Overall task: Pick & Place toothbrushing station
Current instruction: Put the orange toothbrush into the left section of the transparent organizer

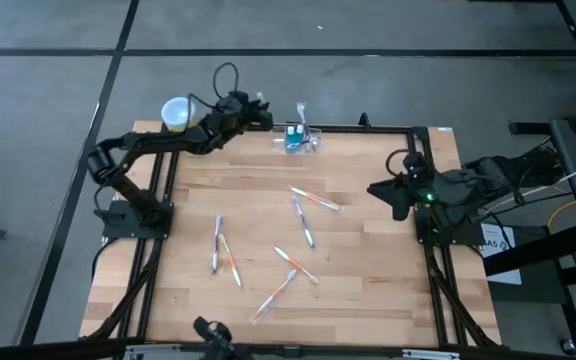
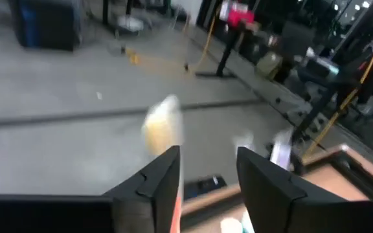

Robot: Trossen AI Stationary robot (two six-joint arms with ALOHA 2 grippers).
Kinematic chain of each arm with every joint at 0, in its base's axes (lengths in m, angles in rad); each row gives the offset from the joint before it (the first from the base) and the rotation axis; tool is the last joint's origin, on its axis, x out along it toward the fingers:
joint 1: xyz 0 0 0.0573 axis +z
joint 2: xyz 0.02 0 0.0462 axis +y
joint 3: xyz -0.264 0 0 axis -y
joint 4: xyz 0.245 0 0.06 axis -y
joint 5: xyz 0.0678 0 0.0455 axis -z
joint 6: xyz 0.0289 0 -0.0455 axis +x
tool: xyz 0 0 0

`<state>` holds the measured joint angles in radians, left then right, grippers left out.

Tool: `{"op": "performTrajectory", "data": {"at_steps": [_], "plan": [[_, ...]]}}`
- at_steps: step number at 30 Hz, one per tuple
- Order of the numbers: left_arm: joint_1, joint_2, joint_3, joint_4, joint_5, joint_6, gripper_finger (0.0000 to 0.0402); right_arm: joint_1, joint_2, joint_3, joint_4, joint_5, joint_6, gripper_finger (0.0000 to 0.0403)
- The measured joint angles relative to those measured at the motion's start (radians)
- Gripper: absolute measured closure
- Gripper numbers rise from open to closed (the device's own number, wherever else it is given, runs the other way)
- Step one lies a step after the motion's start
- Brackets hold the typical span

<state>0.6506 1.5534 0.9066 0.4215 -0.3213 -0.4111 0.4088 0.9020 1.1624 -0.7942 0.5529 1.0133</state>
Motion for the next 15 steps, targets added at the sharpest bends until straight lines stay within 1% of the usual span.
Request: {"op": "performTrajectory", "data": {"at_steps": [4, 6, 9, 12, 15], "plan": [[0.001, -0.114, 0.000, -0.068, 0.002, 0.092, 0.0235, 0.018, 0.005, -0.032, -0.014, -0.015, 0.051, 0.0294], [0.001, -0.145, 0.001, -0.103, 0.015, 0.096, 0.0232, 0.023, 0.006, -0.061, -0.009, -0.018, 0.072, 0.0294], [0.001, -0.150, 0.000, -0.153, 0.088, 0.092, 0.0232, 0.030, 0.006, -0.099, 0.030, 0.003, 0.084, 0.0294], [-0.017, -0.150, 0.000, -0.206, 0.139, 0.073, 0.0232, 0.039, 0.005, -0.117, 0.048, 0.013, 0.104, 0.0294], [-0.064, -0.150, 0.000, -0.249, 0.210, 0.121, 0.0236, 0.051, 0.004, -0.146, 0.050, 0.004, 0.128, 0.0294]]}}
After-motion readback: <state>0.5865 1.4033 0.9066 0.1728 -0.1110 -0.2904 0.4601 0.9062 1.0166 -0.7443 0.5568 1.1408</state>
